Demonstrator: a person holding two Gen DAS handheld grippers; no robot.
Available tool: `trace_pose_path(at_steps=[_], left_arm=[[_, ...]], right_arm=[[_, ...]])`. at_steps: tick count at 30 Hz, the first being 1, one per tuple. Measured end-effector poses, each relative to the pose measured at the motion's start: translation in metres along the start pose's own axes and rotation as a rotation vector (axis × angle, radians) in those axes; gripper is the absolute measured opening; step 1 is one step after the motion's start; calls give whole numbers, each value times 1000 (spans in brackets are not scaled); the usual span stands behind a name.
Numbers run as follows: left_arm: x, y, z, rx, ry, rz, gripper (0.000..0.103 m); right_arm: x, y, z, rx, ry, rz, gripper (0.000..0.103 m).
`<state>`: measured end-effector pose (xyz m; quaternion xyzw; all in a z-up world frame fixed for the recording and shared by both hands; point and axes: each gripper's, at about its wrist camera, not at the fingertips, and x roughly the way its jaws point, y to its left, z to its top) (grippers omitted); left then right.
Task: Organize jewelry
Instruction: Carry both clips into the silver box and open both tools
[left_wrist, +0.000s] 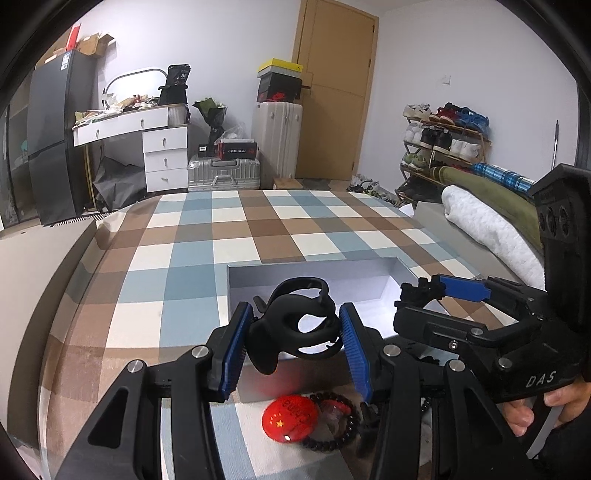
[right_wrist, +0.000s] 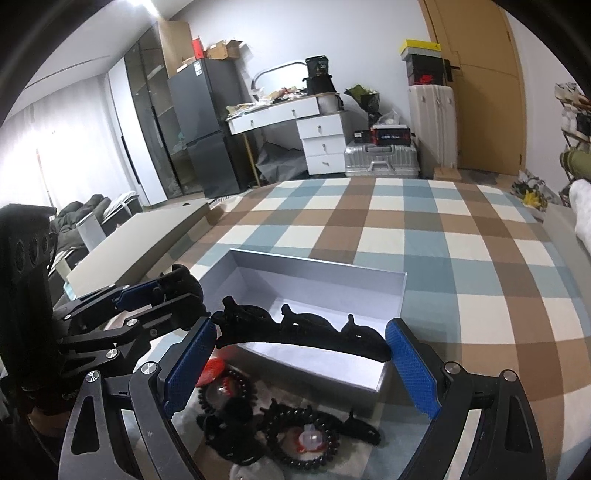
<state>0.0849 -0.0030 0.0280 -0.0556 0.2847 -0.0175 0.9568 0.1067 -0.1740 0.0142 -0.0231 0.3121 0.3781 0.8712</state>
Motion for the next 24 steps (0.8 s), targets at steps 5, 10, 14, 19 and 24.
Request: trace_pose_path(at_steps=[5, 10, 14, 19, 24], left_arm=[[9, -1, 2, 2, 13, 6, 42], [16, -1, 0, 2, 35, 11, 42], [17, -1, -2, -9, 51, 7, 42], [14, -1, -2, -17, 65, -5, 43], [-1, -5, -1, -7, 53, -27, 78]], right_arm=[[8, -3, 2, 8, -4, -3, 93], [11, -2, 4, 0, 2, -7, 93], [9, -1, 4, -10, 0, -5, 94], [-2, 1, 3, -34, -17, -16, 96], [-20, 0, -2, -40, -38, -29, 101]])
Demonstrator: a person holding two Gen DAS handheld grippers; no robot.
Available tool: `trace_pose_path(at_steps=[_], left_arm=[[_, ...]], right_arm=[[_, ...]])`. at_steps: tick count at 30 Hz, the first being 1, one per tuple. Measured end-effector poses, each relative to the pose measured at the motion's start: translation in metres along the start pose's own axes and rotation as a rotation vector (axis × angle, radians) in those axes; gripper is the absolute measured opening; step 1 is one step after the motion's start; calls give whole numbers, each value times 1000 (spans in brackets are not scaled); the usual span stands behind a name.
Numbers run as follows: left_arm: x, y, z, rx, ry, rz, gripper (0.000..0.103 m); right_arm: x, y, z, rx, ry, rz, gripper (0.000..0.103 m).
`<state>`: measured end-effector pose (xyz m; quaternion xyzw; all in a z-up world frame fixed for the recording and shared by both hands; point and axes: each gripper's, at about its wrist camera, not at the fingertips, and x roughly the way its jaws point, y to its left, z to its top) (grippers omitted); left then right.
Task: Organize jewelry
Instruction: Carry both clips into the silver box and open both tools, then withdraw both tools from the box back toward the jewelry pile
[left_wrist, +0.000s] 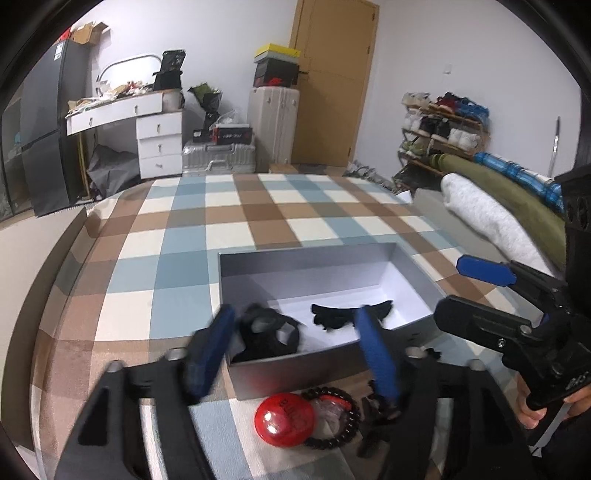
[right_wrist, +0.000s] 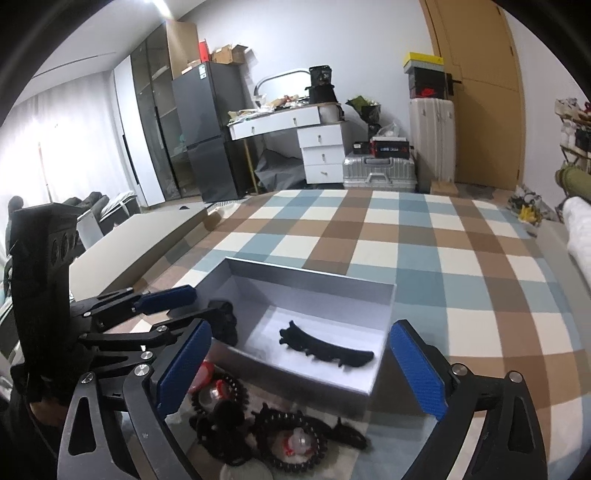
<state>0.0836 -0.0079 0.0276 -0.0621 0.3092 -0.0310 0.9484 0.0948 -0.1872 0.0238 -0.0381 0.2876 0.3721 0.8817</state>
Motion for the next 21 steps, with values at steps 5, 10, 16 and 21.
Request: trace_pose_path(at_steps=[5, 10, 16, 21], left_arm=[[-18, 0, -5, 2, -32, 9, 93], [-28, 3, -14, -22, -31, 9, 102], [-30, 7, -31, -41, 7, 11, 102], [-24, 3, -43, -14, 41, 21, 102]], right_arm=[[-19, -7, -13, 24, -3, -28, 103], [-27, -11, -23, 66, 16, -37, 103], [-25, -8, -36, 84, 46, -34, 103], [-18, -5, -48, 67, 97, -70, 103]])
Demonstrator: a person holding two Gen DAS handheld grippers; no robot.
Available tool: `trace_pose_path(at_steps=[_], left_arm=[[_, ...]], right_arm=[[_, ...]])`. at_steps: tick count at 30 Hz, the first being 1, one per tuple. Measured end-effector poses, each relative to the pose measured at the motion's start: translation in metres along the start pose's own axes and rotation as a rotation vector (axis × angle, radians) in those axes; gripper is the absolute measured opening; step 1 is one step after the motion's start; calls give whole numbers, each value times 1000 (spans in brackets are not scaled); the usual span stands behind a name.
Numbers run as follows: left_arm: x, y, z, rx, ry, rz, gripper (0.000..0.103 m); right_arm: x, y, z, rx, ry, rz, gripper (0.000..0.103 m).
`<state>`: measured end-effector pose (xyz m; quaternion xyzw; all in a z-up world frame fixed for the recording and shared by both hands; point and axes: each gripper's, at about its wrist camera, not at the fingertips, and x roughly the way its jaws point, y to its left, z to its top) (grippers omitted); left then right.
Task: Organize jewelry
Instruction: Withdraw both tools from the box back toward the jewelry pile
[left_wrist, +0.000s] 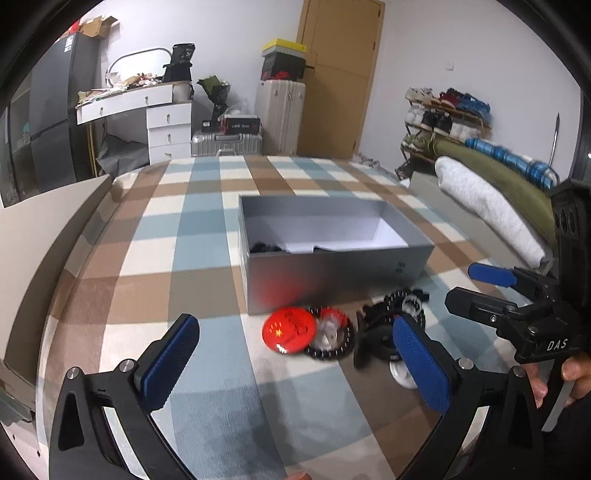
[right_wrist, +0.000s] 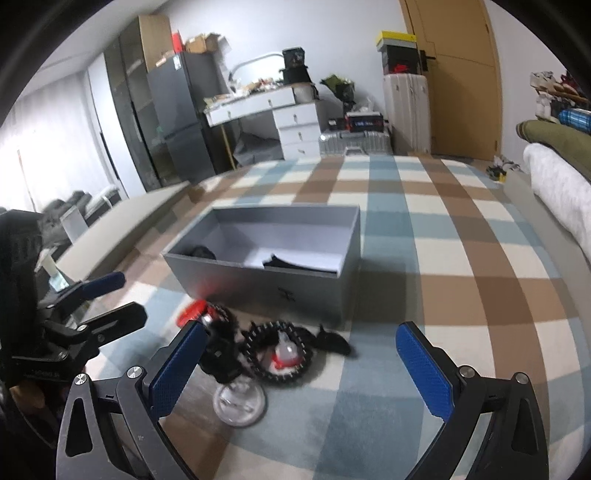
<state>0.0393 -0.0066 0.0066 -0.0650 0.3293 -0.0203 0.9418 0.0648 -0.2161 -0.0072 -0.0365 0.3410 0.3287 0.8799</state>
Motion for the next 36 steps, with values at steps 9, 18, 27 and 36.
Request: trace_pose_path(at_steps=[9, 18, 27, 36], left_arm=[[-1, -6, -4, 44, 6, -1, 102], [-1, -5, -6, 39, 17, -4, 102], [0, -7, -9, 48, 26, -5, 102], [2, -8, -9, 53, 39, -8, 102]], right_arm=[[7, 1, -13, -24, 67, -11, 103], [14, 13, -25, -67, 144, -10, 103], [22, 27, -33, -117, 197, 10, 103], [27, 41, -40, -184, 221, 9, 89]])
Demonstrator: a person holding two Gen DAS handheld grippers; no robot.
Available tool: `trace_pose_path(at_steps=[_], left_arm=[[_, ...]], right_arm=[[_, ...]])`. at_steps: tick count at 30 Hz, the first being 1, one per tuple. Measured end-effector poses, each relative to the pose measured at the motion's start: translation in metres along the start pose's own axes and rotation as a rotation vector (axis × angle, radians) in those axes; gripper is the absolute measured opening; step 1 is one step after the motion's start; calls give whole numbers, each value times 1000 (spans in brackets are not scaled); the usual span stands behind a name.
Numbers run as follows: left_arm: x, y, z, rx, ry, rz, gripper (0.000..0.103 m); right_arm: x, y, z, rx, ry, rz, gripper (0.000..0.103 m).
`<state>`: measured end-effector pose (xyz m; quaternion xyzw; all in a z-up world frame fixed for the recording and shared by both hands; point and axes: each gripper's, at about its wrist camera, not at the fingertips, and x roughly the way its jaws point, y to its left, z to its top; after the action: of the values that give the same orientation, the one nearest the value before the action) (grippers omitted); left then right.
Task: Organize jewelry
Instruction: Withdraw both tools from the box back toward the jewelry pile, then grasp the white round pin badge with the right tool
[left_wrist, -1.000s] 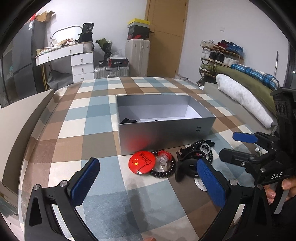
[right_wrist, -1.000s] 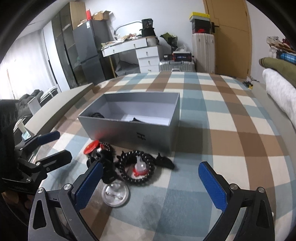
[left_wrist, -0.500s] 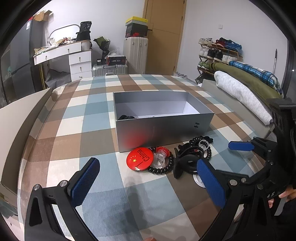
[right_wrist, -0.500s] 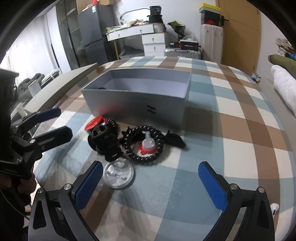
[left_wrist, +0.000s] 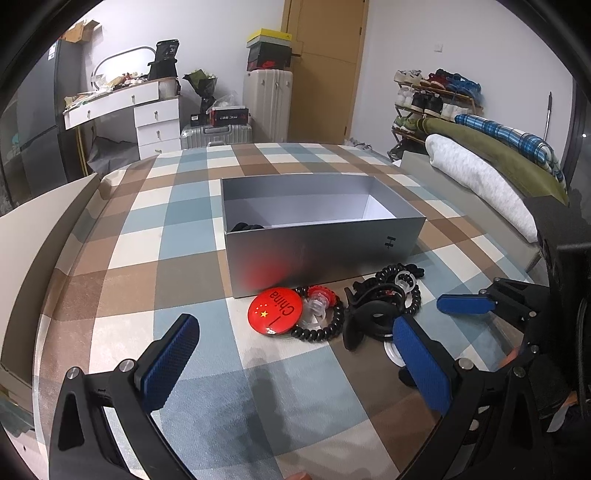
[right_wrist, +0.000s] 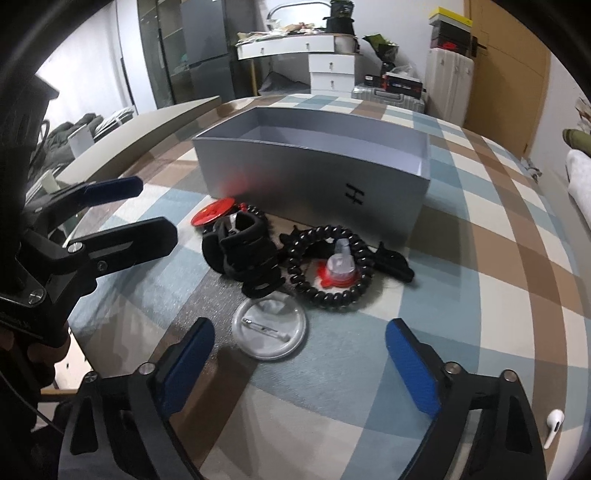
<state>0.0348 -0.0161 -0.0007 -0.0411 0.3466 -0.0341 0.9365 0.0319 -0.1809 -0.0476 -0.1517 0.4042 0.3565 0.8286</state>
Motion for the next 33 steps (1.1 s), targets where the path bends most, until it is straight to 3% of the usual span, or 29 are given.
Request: trace_pose_path(at_steps=[14, 18, 26, 33], left_arm=[[1, 0, -1, -4, 7, -3, 102], [1, 0, -1, -4, 7, -3, 102], [2, 0, -1, -16, 17, -15, 102], [3, -7, -1, -14, 28, -74, 102]], right_arm=[[0, 12, 1, -64, -15, 2, 73], [-2, 12, 2, -68, -33, 5, 41], [-16, 1, 0, -31, -67, 67, 41], [-36, -14, -4, 25, -140, 56, 41]])
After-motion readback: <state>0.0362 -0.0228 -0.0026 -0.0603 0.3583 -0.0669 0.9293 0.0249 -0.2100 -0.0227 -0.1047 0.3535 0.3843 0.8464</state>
